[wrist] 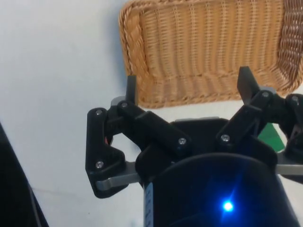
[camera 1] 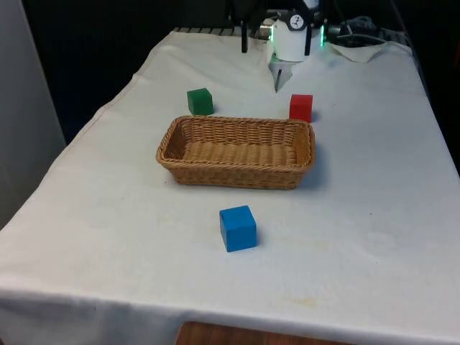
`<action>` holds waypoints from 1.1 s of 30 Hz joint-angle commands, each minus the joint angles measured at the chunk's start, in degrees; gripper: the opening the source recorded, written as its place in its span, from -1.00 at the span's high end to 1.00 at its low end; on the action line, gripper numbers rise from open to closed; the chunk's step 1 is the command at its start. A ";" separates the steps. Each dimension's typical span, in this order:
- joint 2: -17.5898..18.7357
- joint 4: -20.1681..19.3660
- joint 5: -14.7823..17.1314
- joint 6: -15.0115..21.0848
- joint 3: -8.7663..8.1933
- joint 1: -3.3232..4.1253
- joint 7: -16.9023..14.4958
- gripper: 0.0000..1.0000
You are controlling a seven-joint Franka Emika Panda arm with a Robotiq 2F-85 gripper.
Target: Pick up the blue cube and place it into the basket.
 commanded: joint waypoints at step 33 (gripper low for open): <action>11.57 10.20 0.40 5.67 0.11 -1.20 -10.26 -1.00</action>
